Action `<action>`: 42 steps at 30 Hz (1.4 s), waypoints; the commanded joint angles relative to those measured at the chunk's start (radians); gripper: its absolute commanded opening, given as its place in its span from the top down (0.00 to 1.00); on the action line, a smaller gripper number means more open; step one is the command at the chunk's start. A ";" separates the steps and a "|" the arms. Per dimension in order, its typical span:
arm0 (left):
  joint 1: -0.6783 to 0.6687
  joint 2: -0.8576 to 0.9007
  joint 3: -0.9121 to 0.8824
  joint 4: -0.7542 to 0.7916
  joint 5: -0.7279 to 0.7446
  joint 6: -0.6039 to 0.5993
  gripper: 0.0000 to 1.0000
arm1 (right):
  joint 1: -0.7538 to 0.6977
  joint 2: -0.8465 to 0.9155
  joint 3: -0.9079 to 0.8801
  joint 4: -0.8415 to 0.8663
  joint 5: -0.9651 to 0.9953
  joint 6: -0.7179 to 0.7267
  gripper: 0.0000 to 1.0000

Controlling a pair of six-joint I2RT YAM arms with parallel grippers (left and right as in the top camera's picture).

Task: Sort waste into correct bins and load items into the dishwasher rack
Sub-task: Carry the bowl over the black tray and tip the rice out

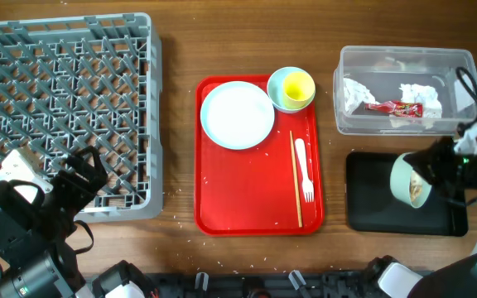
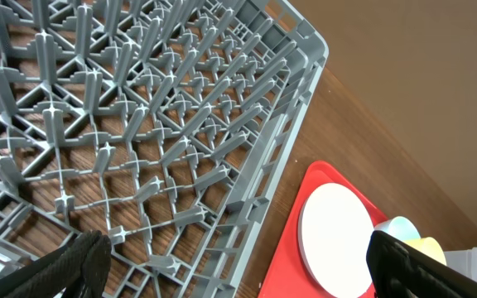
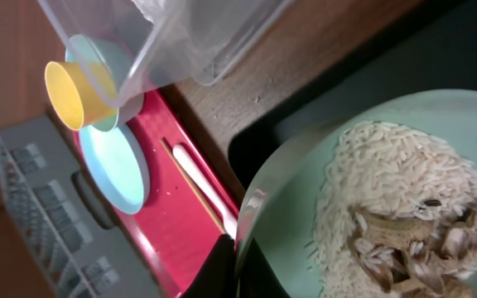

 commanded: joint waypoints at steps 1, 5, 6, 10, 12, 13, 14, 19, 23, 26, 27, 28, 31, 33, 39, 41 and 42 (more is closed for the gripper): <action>0.004 -0.005 0.012 0.002 -0.002 -0.005 0.00 | -0.077 0.058 -0.042 0.005 -0.199 -0.132 0.96; 0.004 -0.005 0.012 0.002 -0.002 -0.005 0.00 | -0.146 0.133 -0.044 -0.031 -0.263 -0.160 0.97; 0.004 -0.005 0.012 0.002 -0.002 -0.005 0.00 | -0.163 0.138 -0.044 -0.036 -0.262 -0.159 0.96; 0.004 -0.005 0.012 0.002 -0.002 -0.005 0.00 | -0.237 0.145 -0.044 -0.030 -0.284 -0.158 0.96; 0.004 -0.005 0.012 0.002 -0.002 -0.005 0.00 | -0.280 0.182 -0.044 -0.025 -0.285 -0.158 0.96; 0.004 -0.005 0.012 0.002 -0.002 -0.005 0.00 | -0.290 0.203 -0.044 -0.027 -0.287 -0.158 0.96; 0.004 -0.005 0.012 0.002 -0.002 -0.005 0.00 | -0.298 0.234 -0.044 -0.030 -0.296 -0.167 0.96; 0.004 -0.005 0.012 0.002 -0.002 -0.005 0.00 | -0.314 0.382 -0.044 -0.095 -0.389 -0.290 0.96; 0.004 -0.005 0.012 0.002 -0.002 -0.005 0.00 | -0.380 0.399 -0.044 -0.124 -0.404 -0.310 0.96; 0.004 -0.005 0.012 0.002 -0.002 -0.005 0.00 | -0.454 0.399 -0.037 -0.233 -0.466 -0.425 0.96; 0.004 -0.005 0.012 0.002 -0.002 -0.005 0.00 | -0.476 0.399 -0.035 -0.258 -0.483 -0.446 0.96; 0.004 -0.005 0.012 0.002 -0.002 -0.005 0.00 | -0.496 0.400 -0.035 -0.254 -0.491 -0.435 0.96; 0.004 -0.005 0.012 0.002 -0.002 -0.005 0.00 | -0.506 0.400 -0.035 -0.244 -0.487 -0.393 0.96; 0.004 -0.005 0.012 0.002 -0.002 -0.005 0.00 | -0.505 0.400 -0.035 -0.236 -0.522 -0.438 0.96; 0.004 -0.005 0.012 0.002 -0.002 -0.005 0.00 | -0.503 0.400 -0.035 -0.269 -0.578 -0.515 0.96; 0.004 -0.005 0.012 0.002 -0.002 -0.005 0.00 | -0.502 0.400 -0.035 -0.290 -0.562 -0.486 0.96; 0.004 -0.005 0.012 0.002 -0.002 -0.005 0.00 | -0.502 0.400 -0.035 -0.334 -0.586 -0.540 0.96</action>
